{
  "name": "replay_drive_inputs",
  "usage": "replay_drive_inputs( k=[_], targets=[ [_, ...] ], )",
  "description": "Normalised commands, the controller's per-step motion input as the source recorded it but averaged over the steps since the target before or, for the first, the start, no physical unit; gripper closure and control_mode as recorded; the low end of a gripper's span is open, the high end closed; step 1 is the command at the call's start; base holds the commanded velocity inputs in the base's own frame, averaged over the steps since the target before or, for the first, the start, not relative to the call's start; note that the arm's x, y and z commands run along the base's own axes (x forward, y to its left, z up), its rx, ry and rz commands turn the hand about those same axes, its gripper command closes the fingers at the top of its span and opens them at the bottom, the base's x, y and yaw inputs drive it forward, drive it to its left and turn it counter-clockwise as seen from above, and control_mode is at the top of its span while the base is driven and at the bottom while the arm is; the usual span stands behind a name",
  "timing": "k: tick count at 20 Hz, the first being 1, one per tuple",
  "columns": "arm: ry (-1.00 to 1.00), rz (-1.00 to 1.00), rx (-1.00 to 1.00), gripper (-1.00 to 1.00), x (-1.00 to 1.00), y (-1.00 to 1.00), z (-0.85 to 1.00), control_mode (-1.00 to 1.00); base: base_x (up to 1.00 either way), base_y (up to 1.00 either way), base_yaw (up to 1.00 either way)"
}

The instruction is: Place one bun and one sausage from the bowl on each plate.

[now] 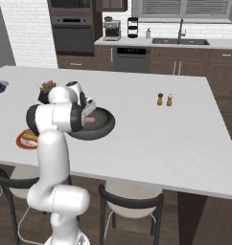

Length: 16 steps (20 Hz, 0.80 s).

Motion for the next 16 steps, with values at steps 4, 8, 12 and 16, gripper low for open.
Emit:
replay_drive_inputs(
  k=[4, 8, 12, 16],
  targets=[
    [0.05, -0.02, -0.02, 1.0, 0.29, 0.02, -0.18, -1.0, 0.0, 0.0, 0.0],
    [0.01, -0.06, 0.0, 1.0, -0.09, -0.08, -0.02, -1.0, 0.0, 0.0, 0.0],
    [-0.05, -0.13, 0.0, 1.0, -0.45, -0.15, 0.56, -1.0, 0.0, 0.0, 0.0],
    [-0.17, -0.15, 0.02, 1.0, -0.6, -0.12, 1.0, -1.0, 0.0, 0.0, 0.0]
  ],
)
